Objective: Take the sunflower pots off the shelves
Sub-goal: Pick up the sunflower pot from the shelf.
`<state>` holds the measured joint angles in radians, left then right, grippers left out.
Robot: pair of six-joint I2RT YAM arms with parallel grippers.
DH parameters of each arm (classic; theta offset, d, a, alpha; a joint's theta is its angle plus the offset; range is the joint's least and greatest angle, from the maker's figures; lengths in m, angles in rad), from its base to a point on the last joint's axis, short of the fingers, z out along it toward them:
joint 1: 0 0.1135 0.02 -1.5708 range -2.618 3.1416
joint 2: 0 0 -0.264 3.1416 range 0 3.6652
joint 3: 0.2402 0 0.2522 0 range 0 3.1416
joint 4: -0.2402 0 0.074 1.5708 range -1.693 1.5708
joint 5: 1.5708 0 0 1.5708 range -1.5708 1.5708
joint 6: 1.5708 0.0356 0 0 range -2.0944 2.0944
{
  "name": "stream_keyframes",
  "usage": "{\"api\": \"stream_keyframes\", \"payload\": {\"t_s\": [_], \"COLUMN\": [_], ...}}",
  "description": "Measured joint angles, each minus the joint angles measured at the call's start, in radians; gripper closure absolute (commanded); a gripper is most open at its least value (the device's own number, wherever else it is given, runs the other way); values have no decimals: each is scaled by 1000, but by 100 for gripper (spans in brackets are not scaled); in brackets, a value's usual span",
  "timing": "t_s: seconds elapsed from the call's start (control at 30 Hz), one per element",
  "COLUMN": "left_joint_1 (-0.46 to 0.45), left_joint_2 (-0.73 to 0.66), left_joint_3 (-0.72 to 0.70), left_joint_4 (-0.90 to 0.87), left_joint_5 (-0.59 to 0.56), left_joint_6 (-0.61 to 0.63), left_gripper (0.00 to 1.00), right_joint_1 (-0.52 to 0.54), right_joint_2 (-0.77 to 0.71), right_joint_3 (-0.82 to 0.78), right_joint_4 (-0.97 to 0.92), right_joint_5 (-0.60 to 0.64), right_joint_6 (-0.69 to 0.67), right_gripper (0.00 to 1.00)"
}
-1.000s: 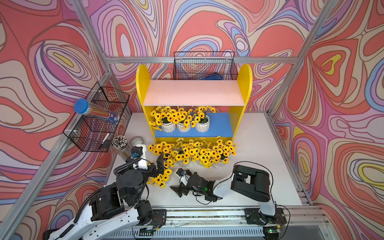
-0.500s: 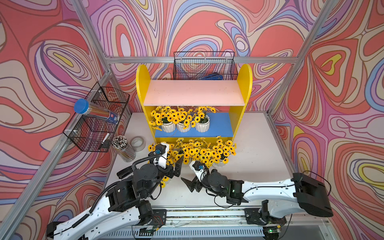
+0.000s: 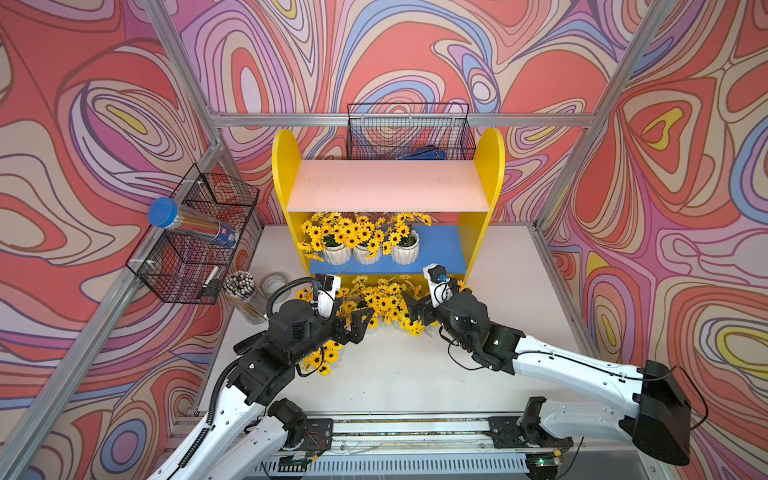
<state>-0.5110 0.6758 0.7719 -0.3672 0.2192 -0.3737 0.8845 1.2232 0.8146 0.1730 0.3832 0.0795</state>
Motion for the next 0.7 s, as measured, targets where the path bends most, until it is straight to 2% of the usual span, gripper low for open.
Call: {"api": "stream_keyframes", "payload": {"t_s": [0.17,0.4,0.57,0.7], "left_joint_1": [177,326,380,381], "left_joint_2": [39,21,54,38], "left_joint_3": [34,36,31,-2], "left_joint_4": [-11,-27,-14,6], "left_joint_5": [209,447,535,524], "left_joint_6": [-21,-20,-24,-27], "left_gripper": [0,0,0,0], "right_joint_1": [-140,-243,-261,-266], "right_joint_2": [98,262,357,414], "right_joint_3": [84,171,283,371], "right_joint_4": [21,43,36,36], "right_joint_5": [-118,-275,-329,-328], "right_joint_6": [2,7,6,6], "right_gripper": [2,2,2,2]}}
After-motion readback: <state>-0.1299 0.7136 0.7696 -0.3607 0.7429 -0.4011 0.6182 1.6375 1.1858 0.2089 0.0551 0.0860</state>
